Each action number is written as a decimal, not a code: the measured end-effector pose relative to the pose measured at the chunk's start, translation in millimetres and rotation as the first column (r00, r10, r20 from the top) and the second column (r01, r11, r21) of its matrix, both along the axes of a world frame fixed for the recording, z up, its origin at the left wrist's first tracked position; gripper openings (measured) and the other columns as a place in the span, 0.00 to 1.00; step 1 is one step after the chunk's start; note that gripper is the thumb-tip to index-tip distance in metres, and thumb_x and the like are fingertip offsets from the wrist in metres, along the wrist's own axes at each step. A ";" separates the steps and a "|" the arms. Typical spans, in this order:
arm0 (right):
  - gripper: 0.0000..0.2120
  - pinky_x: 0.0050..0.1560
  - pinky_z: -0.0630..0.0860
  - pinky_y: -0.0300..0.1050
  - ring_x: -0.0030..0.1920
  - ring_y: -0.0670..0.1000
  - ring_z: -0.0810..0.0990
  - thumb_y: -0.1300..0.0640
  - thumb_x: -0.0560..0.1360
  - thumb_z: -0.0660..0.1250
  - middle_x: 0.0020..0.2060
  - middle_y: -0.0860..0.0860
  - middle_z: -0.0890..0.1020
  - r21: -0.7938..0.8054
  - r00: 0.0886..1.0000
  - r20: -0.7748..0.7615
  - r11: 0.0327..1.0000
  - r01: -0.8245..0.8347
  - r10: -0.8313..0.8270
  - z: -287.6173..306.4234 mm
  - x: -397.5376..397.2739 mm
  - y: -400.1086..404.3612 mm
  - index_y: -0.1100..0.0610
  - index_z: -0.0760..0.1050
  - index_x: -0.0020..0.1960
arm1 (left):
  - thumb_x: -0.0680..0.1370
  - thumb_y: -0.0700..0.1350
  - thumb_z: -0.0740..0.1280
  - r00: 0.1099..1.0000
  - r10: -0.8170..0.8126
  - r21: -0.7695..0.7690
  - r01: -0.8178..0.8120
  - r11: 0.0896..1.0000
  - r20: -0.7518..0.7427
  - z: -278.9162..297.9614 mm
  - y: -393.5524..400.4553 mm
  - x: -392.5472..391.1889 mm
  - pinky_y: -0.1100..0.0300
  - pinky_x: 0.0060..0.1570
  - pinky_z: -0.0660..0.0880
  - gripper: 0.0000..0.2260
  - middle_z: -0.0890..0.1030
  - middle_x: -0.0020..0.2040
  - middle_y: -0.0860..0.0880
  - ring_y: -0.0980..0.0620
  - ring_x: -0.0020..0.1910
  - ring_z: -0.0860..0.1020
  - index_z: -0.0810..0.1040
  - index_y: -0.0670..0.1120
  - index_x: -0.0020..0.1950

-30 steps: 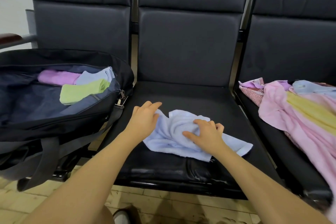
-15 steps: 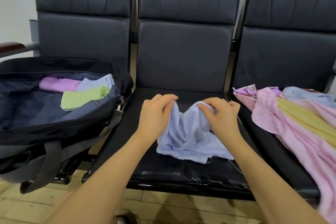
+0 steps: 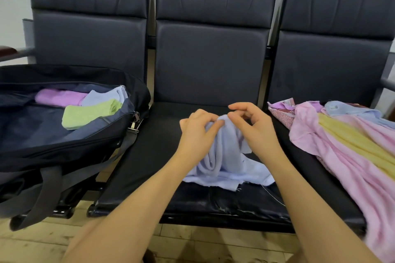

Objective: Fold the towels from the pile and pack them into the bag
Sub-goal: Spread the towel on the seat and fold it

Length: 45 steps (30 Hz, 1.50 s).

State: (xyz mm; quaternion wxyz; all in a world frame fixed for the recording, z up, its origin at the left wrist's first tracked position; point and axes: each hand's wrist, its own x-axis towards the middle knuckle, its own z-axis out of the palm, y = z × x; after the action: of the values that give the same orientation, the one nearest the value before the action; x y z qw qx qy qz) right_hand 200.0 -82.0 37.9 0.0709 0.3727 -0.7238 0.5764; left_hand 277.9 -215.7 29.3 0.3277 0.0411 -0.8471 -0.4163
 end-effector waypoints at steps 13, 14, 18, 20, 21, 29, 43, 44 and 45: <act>0.07 0.43 0.77 0.37 0.43 0.46 0.81 0.63 0.75 0.70 0.41 0.49 0.83 -0.003 0.994 0.103 0.999 0.042 -0.041 -7.5 -3.8 -2.4 0.51 0.78 0.44 | 0.80 0.45 0.61 0.963 0.253 -0.407 -0.196 0.892 0.089 -8.9 -37.0 -7.8 0.62 0.50 0.52 0.10 0.72 0.51 0.51 0.51 0.54 0.71 0.78 0.48 0.59; 0.06 0.42 0.77 0.36 0.42 0.46 0.81 0.62 0.74 0.70 0.40 0.49 0.83 -0.040 0.995 0.098 0.998 0.038 -0.034 -3.1 -1.2 -3.0 0.52 0.79 0.44 | 0.80 0.46 0.61 0.983 0.164 -0.420 -0.116 0.900 0.080 -7.1 -31.2 -5.5 0.62 0.51 0.52 0.11 0.70 0.51 0.53 0.53 0.54 0.69 0.77 0.49 0.60; 0.05 0.42 0.77 0.36 0.42 0.47 0.81 0.62 0.75 0.69 0.39 0.49 0.84 -0.041 0.999 0.041 0.999 0.012 -0.010 7.8 3.8 -1.2 0.54 0.81 0.44 | 0.79 0.54 0.59 0.999 -0.011 -0.432 0.026 0.902 0.036 -7.0 -8.3 0.7 0.63 0.52 0.55 0.12 0.68 0.48 0.55 0.56 0.49 0.65 0.77 0.48 0.53; 0.05 0.41 0.77 0.37 0.42 0.46 0.81 0.62 0.75 0.69 0.39 0.48 0.83 -0.015 0.999 0.031 1.000 0.013 -0.013 8.9 3.0 0.1 0.54 0.81 0.44 | 0.80 0.52 0.63 0.999 -0.009 -0.335 0.025 0.942 0.050 -9.0 -2.5 -3.5 0.61 0.53 0.59 0.10 0.70 0.45 0.53 0.55 0.47 0.66 0.76 0.46 0.46; 0.05 0.42 0.77 0.37 0.43 0.46 0.80 0.62 0.75 0.69 0.40 0.48 0.83 -0.005 1.000 0.026 1.000 0.017 -0.016 8.6 2.3 0.4 0.53 0.80 0.45 | 0.80 0.50 0.63 0.999 0.012 -0.319 0.005 0.948 0.050 -9.9 -1.7 -6.4 0.59 0.52 0.62 0.11 0.70 0.42 0.52 0.54 0.45 0.67 0.75 0.44 0.43; 0.18 0.57 0.65 0.50 0.35 0.44 0.73 0.39 0.72 0.69 0.31 0.46 0.75 0.298 0.881 0.079 0.855 0.425 -0.466 -7.1 1.2 -4.4 0.52 0.70 0.35 | 0.80 0.46 0.64 0.985 0.154 -0.337 -0.173 0.926 -0.083 -7.9 -14.3 -9.0 0.61 0.45 0.55 0.10 0.68 0.40 0.55 0.55 0.44 0.67 0.70 0.50 0.39; 0.06 0.34 0.70 0.29 0.32 0.39 0.73 0.57 0.78 0.65 0.34 0.48 0.78 -0.135 0.941 0.188 0.942 0.309 -0.281 -4.1 10.0 -15.8 0.52 0.74 0.42 | 0.80 0.41 0.62 0.947 0.321 -0.364 -0.301 0.881 -0.005 -16.1 -40.2 -3.6 0.64 0.50 0.53 0.10 0.74 0.51 0.49 0.51 0.51 0.72 0.80 0.44 0.58; 0.05 0.33 0.70 0.28 0.32 0.40 0.73 0.57 0.78 0.65 0.34 0.49 0.78 -0.161 0.944 0.188 0.939 0.304 -0.273 -1.8 11.6 -15.0 0.52 0.74 0.43 | 0.80 0.39 0.61 0.943 0.333 -0.352 -0.308 0.884 0.011 -14.6 -43.1 -2.6 0.64 0.51 0.53 0.12 0.74 0.54 0.48 0.51 0.52 0.71 0.78 0.44 0.62; 0.05 0.34 0.70 0.28 0.32 0.39 0.74 0.58 0.78 0.65 0.35 0.50 0.79 -0.191 0.947 0.183 0.935 0.299 -0.265 0.8 12.9 -13.8 0.52 0.73 0.43 | 0.80 0.38 0.60 0.942 0.336 -0.342 -0.309 0.887 0.022 -13.1 -45.7 -1.9 0.64 0.51 0.54 0.14 0.73 0.55 0.47 0.51 0.51 0.71 0.76 0.44 0.64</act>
State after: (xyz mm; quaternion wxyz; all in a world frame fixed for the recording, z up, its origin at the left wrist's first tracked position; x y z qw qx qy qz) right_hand 212.9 -95.8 38.6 0.1370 0.2091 -0.7061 0.6625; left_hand 275.9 -261.4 16.2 0.3601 0.1419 -0.8991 -0.2045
